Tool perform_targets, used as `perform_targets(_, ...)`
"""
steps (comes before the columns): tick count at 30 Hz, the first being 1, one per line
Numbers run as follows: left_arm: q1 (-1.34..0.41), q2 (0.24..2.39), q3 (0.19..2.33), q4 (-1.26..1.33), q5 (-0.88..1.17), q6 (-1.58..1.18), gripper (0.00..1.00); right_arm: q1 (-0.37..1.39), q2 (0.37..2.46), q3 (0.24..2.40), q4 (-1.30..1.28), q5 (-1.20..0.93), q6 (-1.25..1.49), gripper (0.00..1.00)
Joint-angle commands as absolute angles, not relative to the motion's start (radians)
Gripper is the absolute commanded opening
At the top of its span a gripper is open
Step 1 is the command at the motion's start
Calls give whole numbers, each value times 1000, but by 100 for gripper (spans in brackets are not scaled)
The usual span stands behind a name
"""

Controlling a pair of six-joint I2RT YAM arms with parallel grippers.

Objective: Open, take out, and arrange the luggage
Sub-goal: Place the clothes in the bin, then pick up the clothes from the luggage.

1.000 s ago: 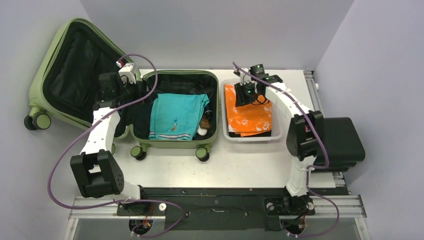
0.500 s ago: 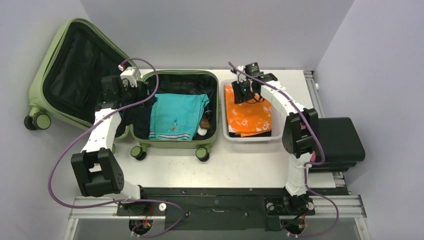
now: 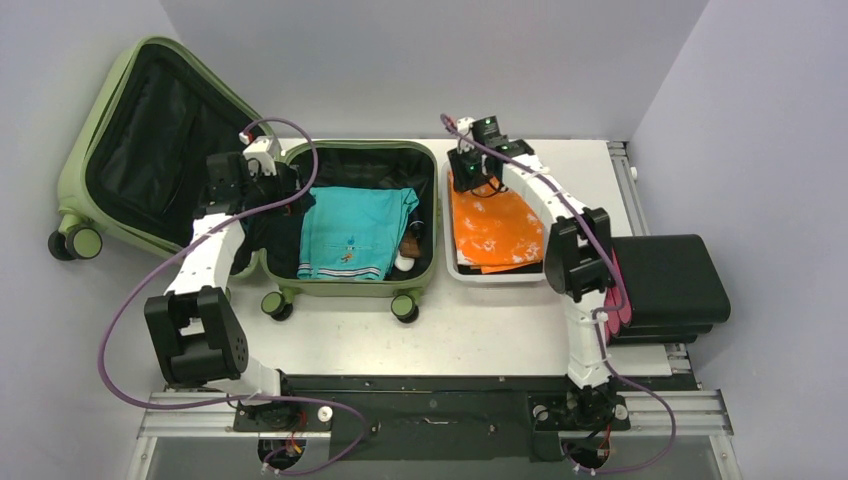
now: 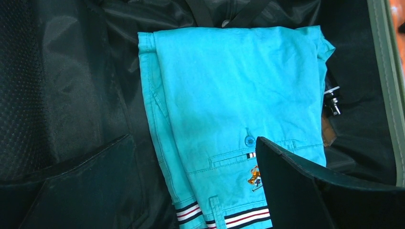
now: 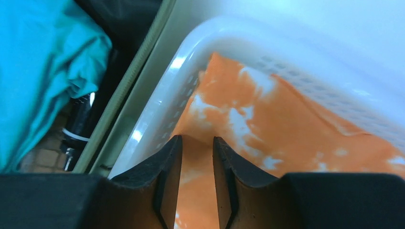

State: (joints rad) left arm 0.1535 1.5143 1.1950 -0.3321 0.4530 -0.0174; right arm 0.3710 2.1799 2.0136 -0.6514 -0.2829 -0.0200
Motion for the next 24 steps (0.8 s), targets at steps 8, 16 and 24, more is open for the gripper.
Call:
perform_targets(8,160,1592,1242,-294,370,25,96,377,2007,2009,-652,-263,47,40)
perform_targets(16,156,1688,1274,-290,428,6,96,436,1814,1830,-415,-575,298,50)
perform_targets(24,112,1794,1331,-323,348,-36,96,507,1962,1883,-366,-640,509,56)
